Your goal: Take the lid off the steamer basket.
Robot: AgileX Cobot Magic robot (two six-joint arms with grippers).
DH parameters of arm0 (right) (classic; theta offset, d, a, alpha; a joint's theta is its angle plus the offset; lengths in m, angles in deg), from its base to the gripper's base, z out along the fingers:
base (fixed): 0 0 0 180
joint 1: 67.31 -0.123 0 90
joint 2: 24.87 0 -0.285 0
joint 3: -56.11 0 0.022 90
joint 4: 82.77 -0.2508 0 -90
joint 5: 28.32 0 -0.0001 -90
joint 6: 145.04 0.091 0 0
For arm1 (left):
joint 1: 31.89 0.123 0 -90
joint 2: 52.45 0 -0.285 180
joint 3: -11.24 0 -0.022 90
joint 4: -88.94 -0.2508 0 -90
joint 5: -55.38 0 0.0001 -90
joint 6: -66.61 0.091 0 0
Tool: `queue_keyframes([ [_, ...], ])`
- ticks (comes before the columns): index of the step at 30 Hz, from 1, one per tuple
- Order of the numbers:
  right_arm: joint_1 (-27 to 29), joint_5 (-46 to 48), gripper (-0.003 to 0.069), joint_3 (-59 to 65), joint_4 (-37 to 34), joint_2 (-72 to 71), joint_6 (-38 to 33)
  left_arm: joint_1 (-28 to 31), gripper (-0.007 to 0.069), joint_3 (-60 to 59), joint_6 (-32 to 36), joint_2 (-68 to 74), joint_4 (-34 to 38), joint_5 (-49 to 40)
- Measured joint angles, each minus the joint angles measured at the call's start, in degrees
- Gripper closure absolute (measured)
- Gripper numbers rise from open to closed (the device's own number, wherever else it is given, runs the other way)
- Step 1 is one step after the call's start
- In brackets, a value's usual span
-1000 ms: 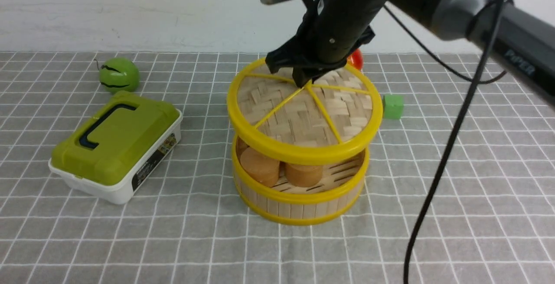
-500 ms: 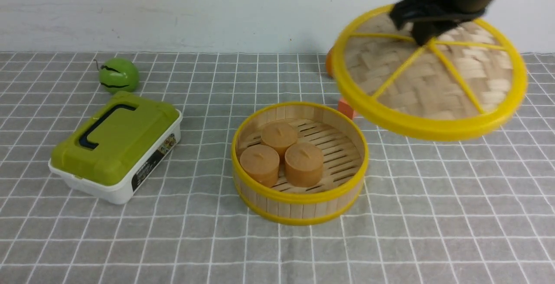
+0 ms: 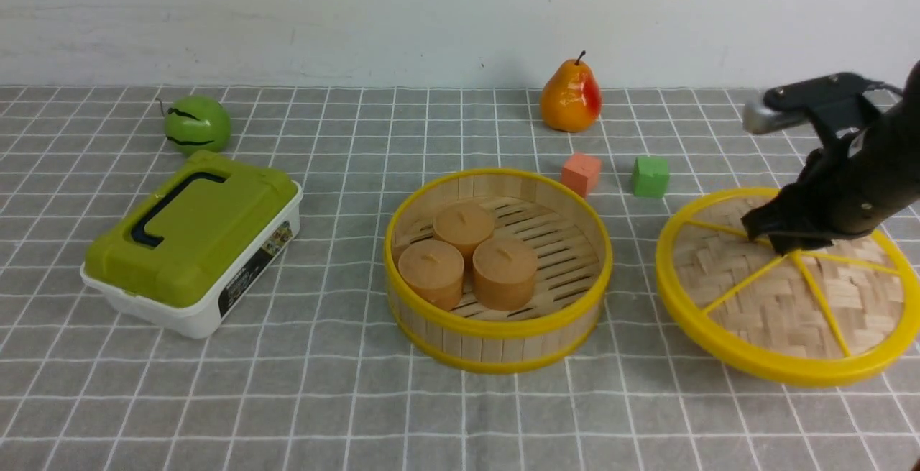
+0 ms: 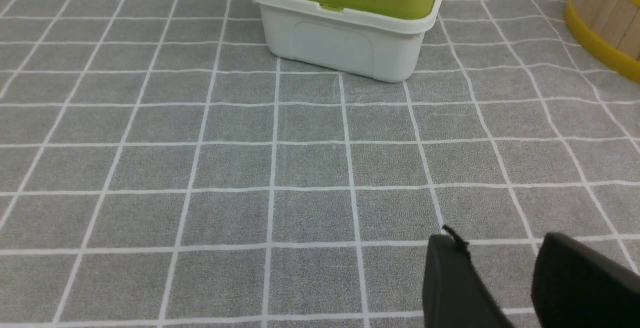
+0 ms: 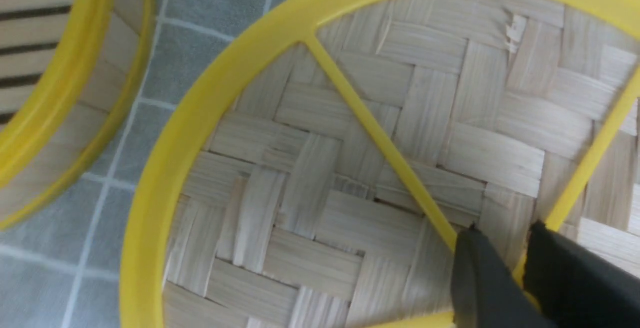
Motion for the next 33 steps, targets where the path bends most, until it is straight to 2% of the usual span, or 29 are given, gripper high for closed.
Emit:
queue_keyframes([
  [4, 0.0, -5.3, 0.0575, -0.59, -0.47, 5.14, -0.12, 0.0, 0.0386, 0.0, 0.0, 0.0, 0.0, 0.0],
  [11, 0.0, -6.43, 0.0568, -1.09, -0.62, 7.76, 1.8, 0.0, 0.0386, 0.0, 0.0, 0.0, 0.0, 0.0],
  [15, 0.0, -6.35, 0.0483, -1.09, -0.67, 7.82, 2.0, 0.0, 0.0386, 0.0, 0.0, 0.0, 0.0, 0.0],
  [19, 0.0, -3.39, 0.0256, -1.09, -0.67, 5.57, 3.24, 0.0, 0.0386, 0.0, 0.0, 0.0, 0.0, 0.0],
  [23, 0.0, 0.56, 0.0193, -1.09, -1.14, -1.49, 2.58, 0.0, 0.0386, 0.0, 0.0, 0.0, 0.0, 0.0],
  [26, 0.0, 2.59, 0.023, -1.09, -2.47, -8.16, 1.17, 0.0, 0.0386, 0.0, 0.0, 0.0, 0.0, 0.0],
  [27, 0.0, 2.88, 0.03, -0.2, -4.29, -14.45, -0.28, 0.0, 0.0386, 0.0, 0.0, 0.0, 0.0, 0.0],
  [31, 0.0, 3.18, 0.05, 3.8, -8.42, -26.84, -2.84, 0.0, 0.0386, 0.0, 0.0, 0.0, 0.0, 0.0],
  [32, 0.0, 3.46, 0.0596, 6.08, -9.96, -32.33, -3.22, 0.0, 0.0386, 0.0, 0.0, 0.0, 0.0, 0.0],
  [33, 0.0, 3.73, 0.0629, 7.5, -10.77, -34.98, -3.41, 0.0, 0.0386, 0.0, 0.0, 0.0, 0.0, 0.0],
])
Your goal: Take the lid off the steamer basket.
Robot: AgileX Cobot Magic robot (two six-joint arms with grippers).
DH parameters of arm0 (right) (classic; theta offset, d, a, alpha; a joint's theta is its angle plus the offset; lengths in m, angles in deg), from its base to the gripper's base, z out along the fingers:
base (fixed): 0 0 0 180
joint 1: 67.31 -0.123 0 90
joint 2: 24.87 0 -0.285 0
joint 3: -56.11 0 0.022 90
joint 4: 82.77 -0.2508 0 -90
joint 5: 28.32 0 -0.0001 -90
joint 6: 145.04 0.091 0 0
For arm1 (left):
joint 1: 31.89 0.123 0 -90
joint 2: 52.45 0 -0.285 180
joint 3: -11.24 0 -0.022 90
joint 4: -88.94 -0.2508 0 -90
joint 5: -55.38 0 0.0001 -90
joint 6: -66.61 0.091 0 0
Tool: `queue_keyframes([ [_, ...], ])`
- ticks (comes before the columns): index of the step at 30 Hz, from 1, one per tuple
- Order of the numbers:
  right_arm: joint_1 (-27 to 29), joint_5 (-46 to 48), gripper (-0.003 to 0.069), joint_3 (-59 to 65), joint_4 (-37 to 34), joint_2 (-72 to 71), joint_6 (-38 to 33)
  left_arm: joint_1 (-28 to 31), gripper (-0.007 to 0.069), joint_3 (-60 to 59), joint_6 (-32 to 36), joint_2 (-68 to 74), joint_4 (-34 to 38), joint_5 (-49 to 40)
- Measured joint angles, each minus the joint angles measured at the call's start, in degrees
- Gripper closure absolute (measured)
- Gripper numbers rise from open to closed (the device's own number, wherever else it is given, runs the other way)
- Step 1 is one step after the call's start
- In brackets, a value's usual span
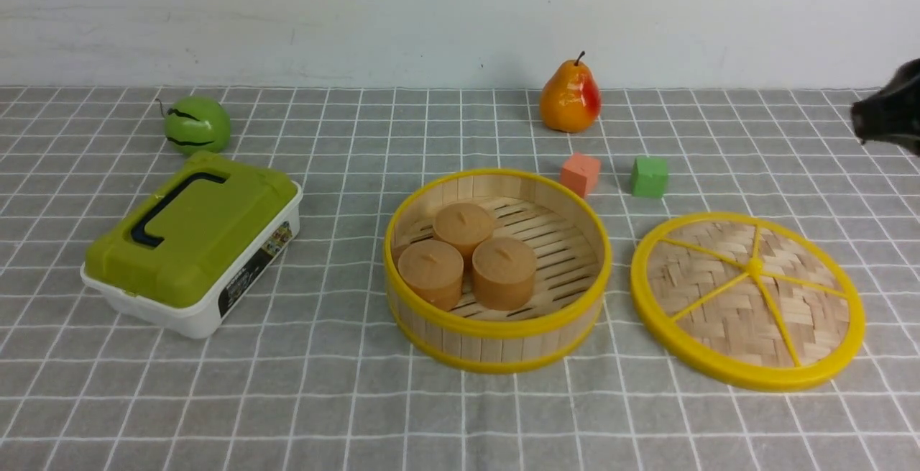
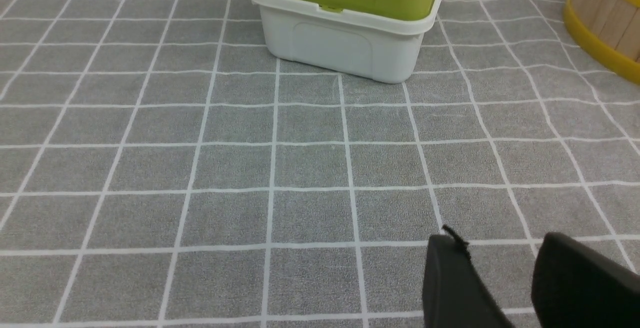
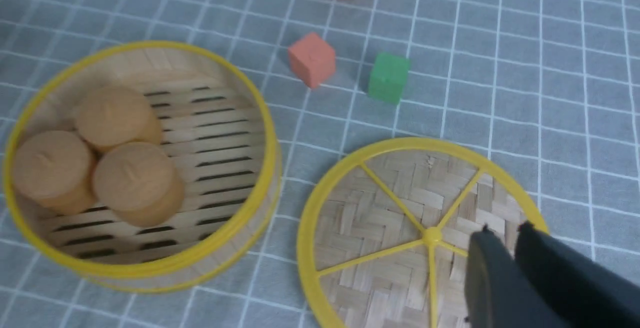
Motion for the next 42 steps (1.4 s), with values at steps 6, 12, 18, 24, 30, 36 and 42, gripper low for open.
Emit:
queue_keyframes([
  [6, 0.0, 1.5, 0.068, 8.38, -2.28, -13.88, -0.46, 0.0, 0.0386, 0.0, 0.0, 0.0, 0.0, 0.0],
  [12, 0.0, 4.66, 0.068, 12.4, -3.29, -19.44, -0.47, 0.0, 0.0386, 0.0, 0.0, 0.0, 0.0, 0.0],
  [18, 0.0, 6.24, 0.068, 14.01, -6.05, -20.8, -0.66, 0.0, 0.0386, 0.0, 0.0, 0.0, 0.0, 0.0],
  [24, 0.0, 6.4, 0.0678, 14.18, -9.31, -24.07, -4.11, 0.0, 0.0386, 0.0, 0.0, 0.0, 0.0, 0.05],
  [30, 0.0, 9.36, 0.0673, 14.18, -9.7, -27.09, -5.63, 0.0, 0.0386, 0.0, 0.0, 0.0, 0.0, 0.05],
  [36, 0.0, 13.92, 0.0667, 14.18, -9.7, -27.14, -5.63, 0.0, 0.0386, 0.0, 0.0, 0.0, 0.0, 0.05],
  [42, 0.07, 15.96, 0.0664, 14.18, -5.16, -27.53, -5.82, 0.0, 0.0386, 0.0, 0.0, 0.0, 0.0, 0.05],
])
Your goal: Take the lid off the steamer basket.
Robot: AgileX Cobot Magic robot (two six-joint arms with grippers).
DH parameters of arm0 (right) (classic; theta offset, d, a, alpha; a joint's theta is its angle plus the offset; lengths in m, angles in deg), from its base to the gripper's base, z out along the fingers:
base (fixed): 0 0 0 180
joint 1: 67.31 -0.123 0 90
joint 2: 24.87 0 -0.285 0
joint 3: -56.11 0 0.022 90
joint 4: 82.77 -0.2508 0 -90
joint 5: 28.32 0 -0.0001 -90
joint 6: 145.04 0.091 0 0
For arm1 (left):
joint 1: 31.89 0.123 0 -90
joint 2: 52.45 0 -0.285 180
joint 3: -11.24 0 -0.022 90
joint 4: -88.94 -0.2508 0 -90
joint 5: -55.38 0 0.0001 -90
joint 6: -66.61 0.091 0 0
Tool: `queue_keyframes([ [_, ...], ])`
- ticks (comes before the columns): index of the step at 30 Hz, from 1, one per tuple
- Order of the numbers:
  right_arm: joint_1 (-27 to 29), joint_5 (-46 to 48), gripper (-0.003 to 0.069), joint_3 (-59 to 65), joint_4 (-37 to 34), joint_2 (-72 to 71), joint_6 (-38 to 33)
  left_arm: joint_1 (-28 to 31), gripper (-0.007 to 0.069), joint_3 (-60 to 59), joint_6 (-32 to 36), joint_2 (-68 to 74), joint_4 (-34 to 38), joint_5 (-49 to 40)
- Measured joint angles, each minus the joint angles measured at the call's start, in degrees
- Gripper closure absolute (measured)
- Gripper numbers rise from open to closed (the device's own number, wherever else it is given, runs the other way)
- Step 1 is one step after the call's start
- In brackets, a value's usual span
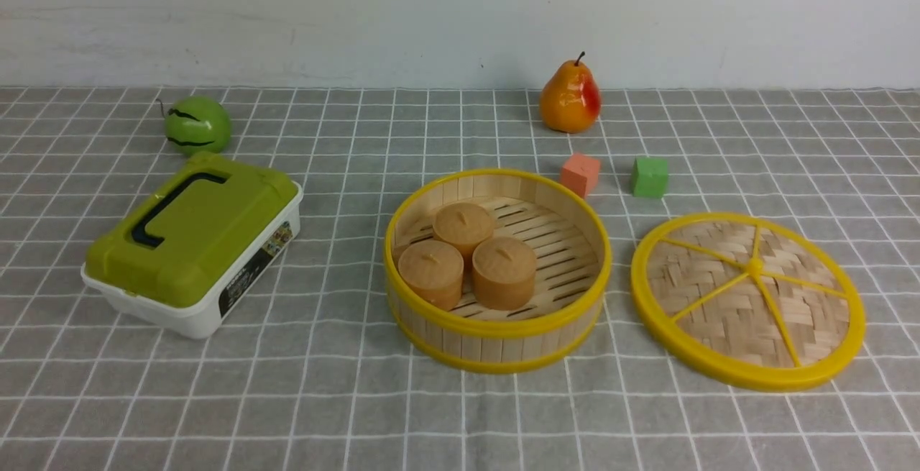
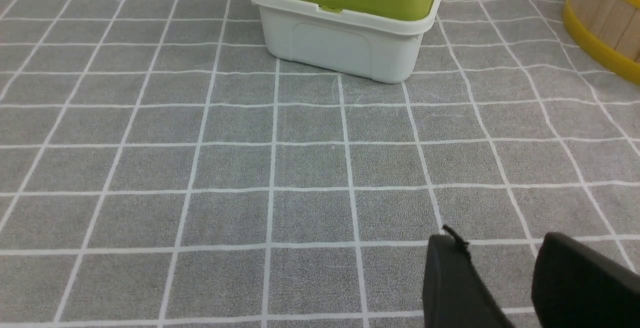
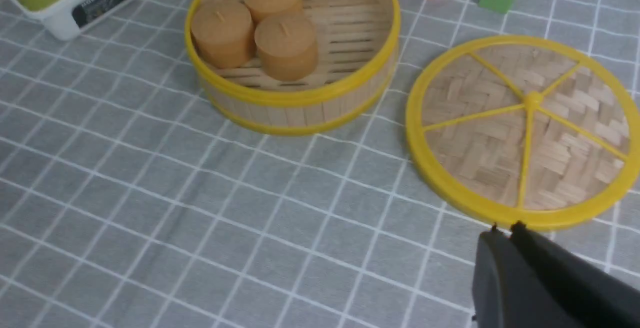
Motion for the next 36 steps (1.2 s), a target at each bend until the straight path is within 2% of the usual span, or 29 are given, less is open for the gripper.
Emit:
queue_keyframes([
  [2, -0.01, -0.75, 0.0664, 0.28, 2.16, -0.58, -0.25, 0.0, 0.0386, 0.0, 0.0, 0.0, 0.0, 0.0],
  [5, -0.01, -7.67, 0.0662, 4.06, 3.75, -3.27, -0.66, 0.0, 0.0386, 0.0, 0.0, 0.0, 0.0, 0.0],
  [10, -0.01, -33.56, 0.0657, 25.96, 3.77, -17.24, 0.6, 0.0, 0.0386, 0.0, 0.0, 0.0, 0.0, 0.0],
  [11, -0.01, -35.46, 0.0656, 27.82, 3.93, -18.48, 0.95, 0.0, 0.0386, 0.0, 0.0, 0.0, 0.0, 0.0],
  [13, -0.01, -45.08, 0.0653, 37.81, 6.54, -25.29, 4.82, 0.0, 0.0386, 0.0, 0.0, 0.0, 0.0, 0.0],
  [15, 0.09, -48.65, 0.065, 42.46, 9.2, -28.29, 8.66, 0.0, 0.0386, 0.0, 0.0, 0.0, 0.0, 0.0],
  [16, 0.57, -50.89, 0.0648, 46.57, 12.81, -32.06, 14.11, 0.0, 0.0386, 0.0, 0.0, 0.0, 0.0, 0.0],
  [17, 0.64, -51.06, 0.0647, 47.42, 13.73, -32.42, 15.61, 0.0, 0.0386, 0.0, 0.0, 0.0, 0.0, 0.0],
  [18, 1.45, -51.41, 0.0645, 49.88, 16.98, -34.83, 21.54, 0.0, 0.0386, 0.0, 0.0, 0.0, 0.0, 0.0],
  [19, 1.7, -51.41, 0.0645, 50.43, 17.83, -35.34, 22.23, 0.0, 0.0386, 0.0, 0.0, 0.0, 0.0, 0.0],
  [20, 2.75, -50.19, 0.0644, 51.73, 20.93, -36.77, 27.76, 0.0, 0.0386, 0.0, 0.0, 0.0, 0.0, 0.0],
  [24, 5.36, -45.43, 0.0636, 52.01, 24.54, -37.44, 32.33, 0.0, 0.0386, 0.0, 0.0, 0.0, 0.0, 0.0],
  [28, 6.07, -40.94, 0.0631, 52.01, 24.59, -37.44, 32.05, 0.0, 0.0386, 0.0, 0.0, 0.0, 0.0, 0.0],
  [36, 6.21, -34.33, 0.062, 51.82, 17.78, -37.44, 24.22, 0.0, 0.0386, 0.0, 0.0, 0.0, 0.0, 0.0],
])
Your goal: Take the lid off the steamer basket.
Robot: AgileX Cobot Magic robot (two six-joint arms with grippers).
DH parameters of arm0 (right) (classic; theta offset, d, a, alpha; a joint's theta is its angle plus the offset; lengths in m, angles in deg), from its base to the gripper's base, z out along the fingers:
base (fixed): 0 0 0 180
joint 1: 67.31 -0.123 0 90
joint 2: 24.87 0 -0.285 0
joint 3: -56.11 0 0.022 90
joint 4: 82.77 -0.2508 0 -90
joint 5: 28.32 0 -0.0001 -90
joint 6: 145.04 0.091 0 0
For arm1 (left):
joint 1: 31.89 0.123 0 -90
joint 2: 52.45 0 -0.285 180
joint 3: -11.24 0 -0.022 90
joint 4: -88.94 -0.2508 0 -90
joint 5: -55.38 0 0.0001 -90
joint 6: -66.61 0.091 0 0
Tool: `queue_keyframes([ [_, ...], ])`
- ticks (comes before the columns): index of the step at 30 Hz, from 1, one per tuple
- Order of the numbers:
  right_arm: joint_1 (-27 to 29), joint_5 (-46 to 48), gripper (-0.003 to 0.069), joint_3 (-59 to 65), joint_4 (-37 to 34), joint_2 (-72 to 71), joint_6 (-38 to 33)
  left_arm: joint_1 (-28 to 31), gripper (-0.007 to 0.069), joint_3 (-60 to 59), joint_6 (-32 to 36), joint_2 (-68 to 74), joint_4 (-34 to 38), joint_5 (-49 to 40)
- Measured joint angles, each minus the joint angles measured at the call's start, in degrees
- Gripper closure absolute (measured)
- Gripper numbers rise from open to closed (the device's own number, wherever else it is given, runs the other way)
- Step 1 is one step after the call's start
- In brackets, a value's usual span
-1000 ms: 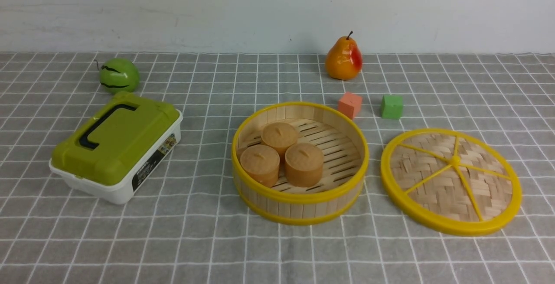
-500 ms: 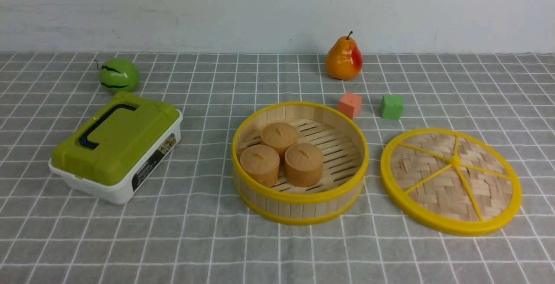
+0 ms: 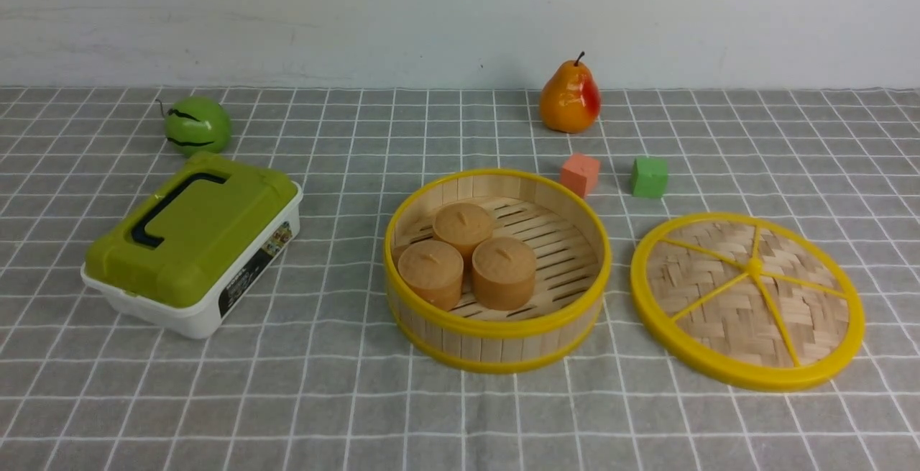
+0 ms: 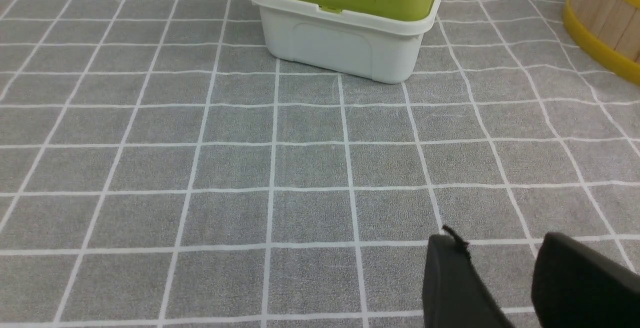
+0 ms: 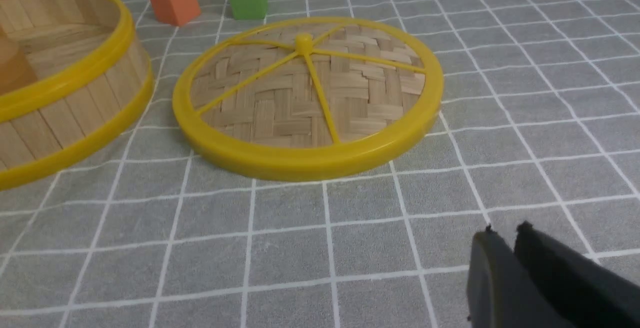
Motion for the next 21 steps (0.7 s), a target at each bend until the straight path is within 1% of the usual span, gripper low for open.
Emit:
queue_keyframes([
  [3, 0.0, 0.6, 0.0617, -0.17, -1.07, 0.0, -1.52, 0.0, 0.0386, 0.0, 0.0, 0.0, 0.0, 0.0],
  [21, 0.0, 0.93, 0.0597, -0.23, -1.27, 0.0, -2.16, 0.0, 0.0386, 0.0, 0.0, 0.0, 0.0, 0.0],
])
